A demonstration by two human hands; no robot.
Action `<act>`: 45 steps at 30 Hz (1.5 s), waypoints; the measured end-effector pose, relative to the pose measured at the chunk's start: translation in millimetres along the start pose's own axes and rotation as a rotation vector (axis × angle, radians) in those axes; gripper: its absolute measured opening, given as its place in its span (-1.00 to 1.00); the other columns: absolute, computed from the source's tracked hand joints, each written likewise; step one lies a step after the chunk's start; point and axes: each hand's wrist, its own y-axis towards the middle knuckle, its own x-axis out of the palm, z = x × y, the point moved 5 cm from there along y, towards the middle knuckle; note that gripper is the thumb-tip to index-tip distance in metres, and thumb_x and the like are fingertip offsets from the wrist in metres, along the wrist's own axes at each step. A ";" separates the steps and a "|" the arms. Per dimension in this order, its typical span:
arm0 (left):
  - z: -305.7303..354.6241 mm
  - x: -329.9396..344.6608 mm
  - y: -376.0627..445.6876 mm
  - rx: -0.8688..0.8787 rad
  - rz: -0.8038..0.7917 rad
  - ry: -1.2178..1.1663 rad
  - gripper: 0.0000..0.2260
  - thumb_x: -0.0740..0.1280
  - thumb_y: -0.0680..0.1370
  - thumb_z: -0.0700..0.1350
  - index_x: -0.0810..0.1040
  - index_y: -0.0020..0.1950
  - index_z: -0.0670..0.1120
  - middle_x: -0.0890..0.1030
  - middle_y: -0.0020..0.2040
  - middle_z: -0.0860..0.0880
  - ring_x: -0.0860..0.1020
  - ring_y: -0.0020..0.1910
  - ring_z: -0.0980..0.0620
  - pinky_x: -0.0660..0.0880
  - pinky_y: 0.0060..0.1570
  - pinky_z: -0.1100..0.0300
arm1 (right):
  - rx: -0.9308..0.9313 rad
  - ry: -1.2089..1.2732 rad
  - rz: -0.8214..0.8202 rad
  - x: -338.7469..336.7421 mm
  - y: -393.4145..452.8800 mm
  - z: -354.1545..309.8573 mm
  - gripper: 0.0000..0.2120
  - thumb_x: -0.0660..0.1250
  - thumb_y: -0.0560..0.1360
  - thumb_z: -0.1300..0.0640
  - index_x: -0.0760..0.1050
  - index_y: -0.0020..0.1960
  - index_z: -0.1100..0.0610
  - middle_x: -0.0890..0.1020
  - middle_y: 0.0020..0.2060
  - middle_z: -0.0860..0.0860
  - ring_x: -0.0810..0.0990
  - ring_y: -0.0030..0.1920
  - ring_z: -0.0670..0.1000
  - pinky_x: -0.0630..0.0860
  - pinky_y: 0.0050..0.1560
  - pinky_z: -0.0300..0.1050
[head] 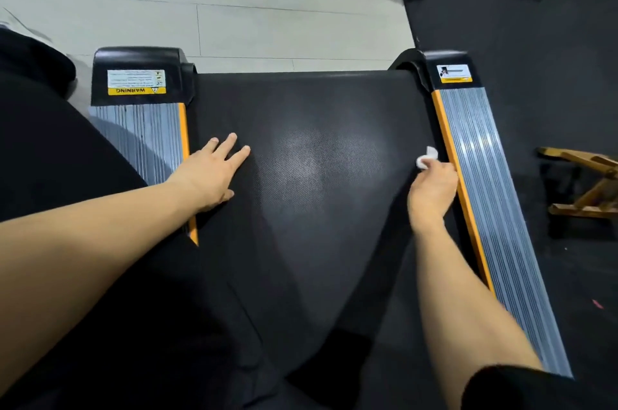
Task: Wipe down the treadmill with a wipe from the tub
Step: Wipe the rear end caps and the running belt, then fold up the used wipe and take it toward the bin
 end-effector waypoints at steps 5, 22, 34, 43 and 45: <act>-3.4 1.1 1.7 0.001 -0.009 -0.025 -0.18 0.33 0.65 0.03 -0.21 0.66 -0.03 -0.20 0.66 -0.15 -0.04 0.64 -0.24 0.16 0.57 -0.06 | -0.072 0.283 -0.056 23.0 -70.5 -114.7 -0.69 0.18 0.52 0.32 0.69 -0.12 0.12 0.65 -0.27 0.19 0.62 -0.24 0.25 0.50 -0.22 0.03; -56.3 -86.1 -65.1 -0.152 0.390 -0.152 -0.53 0.29 0.61 -0.01 0.34 0.52 -0.02 0.36 0.47 -0.09 0.37 0.41 -0.16 0.30 0.36 -0.02 | -0.594 0.650 -0.267 1.5 -130.4 -270.0 -0.75 0.32 0.50 0.27 0.64 0.08 0.03 0.61 -0.05 -0.02 0.48 -0.02 0.06 0.47 0.05 -0.03; -139.8 -132.2 -161.9 -0.383 0.712 -0.305 -0.65 0.28 0.60 -0.01 0.49 0.38 0.00 0.50 0.33 -0.01 0.46 0.31 -0.11 0.31 0.32 -0.01 | -0.764 0.787 -0.185 -65.9 -136.4 -371.0 -0.68 0.39 0.46 0.30 0.63 0.15 0.02 0.64 -0.04 -0.08 0.55 0.01 0.02 0.54 0.07 -0.04; -267.6 -146.4 -186.7 -0.509 0.832 -0.382 -0.70 0.38 0.54 -0.02 0.60 0.26 -0.02 0.58 0.26 -0.04 0.52 0.26 -0.13 0.37 0.30 -0.04 | -0.918 0.776 -0.184 -80.8 -152.2 -516.2 -0.67 0.40 0.48 0.31 0.61 0.15 -0.02 0.60 -0.04 -0.14 0.53 0.01 -0.05 0.49 0.00 -0.19; -307.8 -149.6 -181.2 -0.526 0.824 -0.392 -0.71 0.39 0.53 -0.02 0.61 0.24 -0.02 0.58 0.25 -0.05 0.52 0.26 -0.13 0.37 0.30 -0.05 | -0.909 0.762 -0.171 -76.4 -150.3 -555.1 -0.65 0.40 0.46 0.33 0.62 0.14 -0.02 0.61 -0.03 -0.15 0.53 0.00 -0.06 0.47 0.00 -0.23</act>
